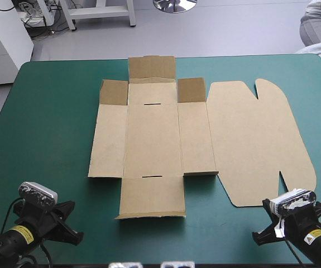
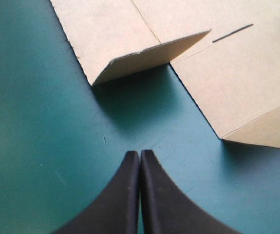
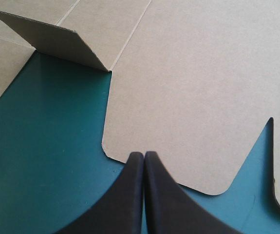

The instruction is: Fold the box

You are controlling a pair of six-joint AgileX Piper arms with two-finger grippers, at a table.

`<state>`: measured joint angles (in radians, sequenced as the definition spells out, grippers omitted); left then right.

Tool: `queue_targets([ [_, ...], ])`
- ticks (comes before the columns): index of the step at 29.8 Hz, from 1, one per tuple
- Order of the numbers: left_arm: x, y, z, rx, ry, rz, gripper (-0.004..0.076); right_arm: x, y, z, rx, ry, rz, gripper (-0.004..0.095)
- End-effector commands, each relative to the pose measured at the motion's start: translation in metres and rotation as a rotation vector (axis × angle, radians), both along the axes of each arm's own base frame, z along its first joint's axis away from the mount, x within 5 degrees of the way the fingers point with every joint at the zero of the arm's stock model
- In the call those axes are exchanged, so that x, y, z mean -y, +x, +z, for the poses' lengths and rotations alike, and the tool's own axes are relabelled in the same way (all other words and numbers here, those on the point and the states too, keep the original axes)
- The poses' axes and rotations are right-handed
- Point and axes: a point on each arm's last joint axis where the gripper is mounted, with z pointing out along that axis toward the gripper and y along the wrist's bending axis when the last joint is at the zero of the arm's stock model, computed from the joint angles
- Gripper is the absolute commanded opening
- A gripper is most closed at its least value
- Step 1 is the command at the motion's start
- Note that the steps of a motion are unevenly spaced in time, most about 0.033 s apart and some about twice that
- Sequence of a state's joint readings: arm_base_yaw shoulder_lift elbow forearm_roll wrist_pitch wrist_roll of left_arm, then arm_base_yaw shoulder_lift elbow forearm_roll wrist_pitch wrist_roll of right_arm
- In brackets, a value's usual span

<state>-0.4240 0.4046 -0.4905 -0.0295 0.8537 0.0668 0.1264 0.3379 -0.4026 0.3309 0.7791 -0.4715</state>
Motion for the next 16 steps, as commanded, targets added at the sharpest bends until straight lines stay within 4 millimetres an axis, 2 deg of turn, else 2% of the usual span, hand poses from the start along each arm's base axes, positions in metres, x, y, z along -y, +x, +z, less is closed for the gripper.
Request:
queue_targets([
  [1,0.004,0.005,0.026,0.083,-0.090,0.017,-0.0010,0.000,0.004,0.011,0.073,0.023,-0.016,-0.0019],
  [5,0.009,0.017,0.051,0.070,-0.129,0.043,-0.0009,0.000,0.004,0.011,0.074,0.021,-0.014,-0.0019],
  [8,0.017,0.035,0.069,0.057,-0.126,0.045,-0.0009,0.000,0.004,0.011,0.074,0.021,-0.014,-0.0019],
  [11,0.029,0.062,0.089,0.034,-0.105,0.046,-0.0008,0.000,0.004,0.011,0.074,0.021,-0.014,-0.0019],
  [16,0.055,0.120,0.102,-0.049,-0.007,0.017,-0.0003,0.000,0.004,0.011,0.072,0.021,-0.014,-0.0019],
])
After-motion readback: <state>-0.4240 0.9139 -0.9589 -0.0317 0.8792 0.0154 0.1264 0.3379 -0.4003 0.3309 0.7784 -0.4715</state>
